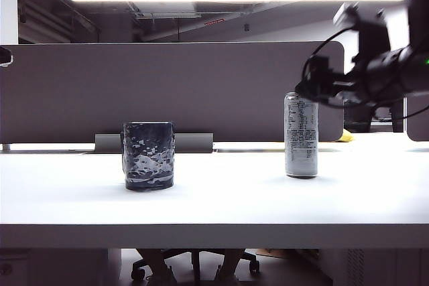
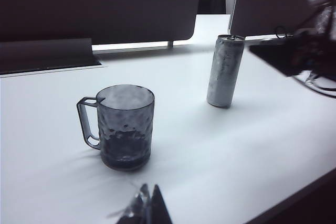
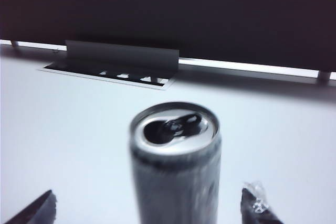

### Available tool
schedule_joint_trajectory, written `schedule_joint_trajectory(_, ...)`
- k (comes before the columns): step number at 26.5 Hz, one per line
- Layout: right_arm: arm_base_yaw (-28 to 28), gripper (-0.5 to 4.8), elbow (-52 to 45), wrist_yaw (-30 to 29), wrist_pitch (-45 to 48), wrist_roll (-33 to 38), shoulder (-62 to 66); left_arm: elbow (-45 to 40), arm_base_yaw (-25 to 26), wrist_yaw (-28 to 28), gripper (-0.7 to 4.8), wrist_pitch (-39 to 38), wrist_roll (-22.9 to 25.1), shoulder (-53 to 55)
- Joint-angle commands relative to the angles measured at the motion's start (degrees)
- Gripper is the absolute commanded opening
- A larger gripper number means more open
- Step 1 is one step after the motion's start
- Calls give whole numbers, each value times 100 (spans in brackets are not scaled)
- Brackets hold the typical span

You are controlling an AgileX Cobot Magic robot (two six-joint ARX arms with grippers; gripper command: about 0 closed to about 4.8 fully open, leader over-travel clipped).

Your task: Pick up the metal can, pour some water into the cup, then place the can back on the table.

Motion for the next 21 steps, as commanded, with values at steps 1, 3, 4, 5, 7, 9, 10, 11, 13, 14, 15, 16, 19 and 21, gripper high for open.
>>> schedule_joint_trajectory(1,-13,479,487,168,302,236,584,7,9,-13,-5,57,7,7)
schedule_joint_trajectory(3,-26,479,758,236,291,232,870,7,9,-11,-5,52,7,7)
schedule_joint_trajectory(4,-26,479,852,269,284,232,957,7,9,-11,-5,55,7,7)
schedule_joint_trajectory(5,-26,479,938,271,284,232,1036,7,9,-13,-5,55,7,7)
schedule_joint_trajectory(7,-26,479,1145,271,282,234,1217,7,9,-11,-5,55,7,7)
schedule_joint_trajectory(9,-26,479,1342,264,275,236,1384,7,9,-13,-5,55,7,7)
schedule_joint_trajectory(10,-26,479,1434,249,267,238,1462,7,9,-13,-5,55,7,7)
schedule_joint_trajectory(11,-26,479,1534,243,254,243,1543,7,9,-11,-5,55,7,7)
schedule_joint_trajectory(13,-24,479,1655,245,212,313,1652,7,9,-11,-5,55,7,7)
schedule_joint_trajectory(14,-24,479,1703,243,195,369,1705,7,9,-13,-5,55,7,7)
schedule_joint_trajectory(15,-24,479,1740,232,188,391,1755,7,9,-11,-5,55,4,7)
schedule_joint_trajectory(16,-24,479,1744,225,195,428,1775,7,9,-11,-5,55,7,7)
schedule_joint_trajectory(19,-24,479,1744,236,164,459,1825,7,9,-13,-5,55,4,7)
schedule_joint_trajectory(21,-22,479,1742,129,138,474,1836,7,9,-11,-5,55,7,7)
